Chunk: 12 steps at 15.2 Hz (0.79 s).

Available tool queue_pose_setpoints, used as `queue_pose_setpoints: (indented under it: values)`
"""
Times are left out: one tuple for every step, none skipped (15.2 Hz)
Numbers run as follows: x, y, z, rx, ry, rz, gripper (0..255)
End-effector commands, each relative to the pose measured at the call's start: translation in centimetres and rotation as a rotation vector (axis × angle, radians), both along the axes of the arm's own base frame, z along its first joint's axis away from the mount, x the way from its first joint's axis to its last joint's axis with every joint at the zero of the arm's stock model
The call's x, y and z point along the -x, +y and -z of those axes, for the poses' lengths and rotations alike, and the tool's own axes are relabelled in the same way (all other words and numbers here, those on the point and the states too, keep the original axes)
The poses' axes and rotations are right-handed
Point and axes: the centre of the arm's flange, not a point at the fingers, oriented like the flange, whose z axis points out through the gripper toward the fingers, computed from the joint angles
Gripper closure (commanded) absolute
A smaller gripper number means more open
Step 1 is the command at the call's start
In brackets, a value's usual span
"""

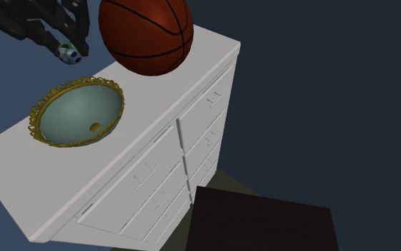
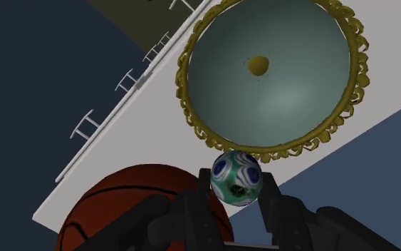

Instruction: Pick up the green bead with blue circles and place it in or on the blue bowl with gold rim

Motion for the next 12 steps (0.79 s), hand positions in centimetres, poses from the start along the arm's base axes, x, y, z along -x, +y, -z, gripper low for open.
queue_pose_setpoints:
  values:
    - [2.2,1.6,0.1,0.0,0.0,0.003,255]
    - [3.2,2.6,0.0,0.0,0.0,0.003,255]
    - [3.2,2.6,0.5,0.0,0.0,0.003,255]
    - [3.2,2.6,1.0,0.0,0.0,0.003,255]
    - [3.2,2.6,1.6,0.0,0.0,0.003,255]
    - [3.2,2.6,2.1,0.0,0.0,0.003,255]
    - [3.2,2.6,2.6,0.0,0.0,0.003,255]
    - [3.2,2.6,3.1,0.0,0.0,0.003,255]
    - [3.2,2.6,3.7,0.0,0.0,0.003,255]
    - [3.2,2.6,4.2,0.0,0.0,0.003,255]
    - [3.2,2.6,4.7,0.0,0.0,0.003,255]
    - [3.2,2.6,5.2,0.0,0.0,0.003,255]
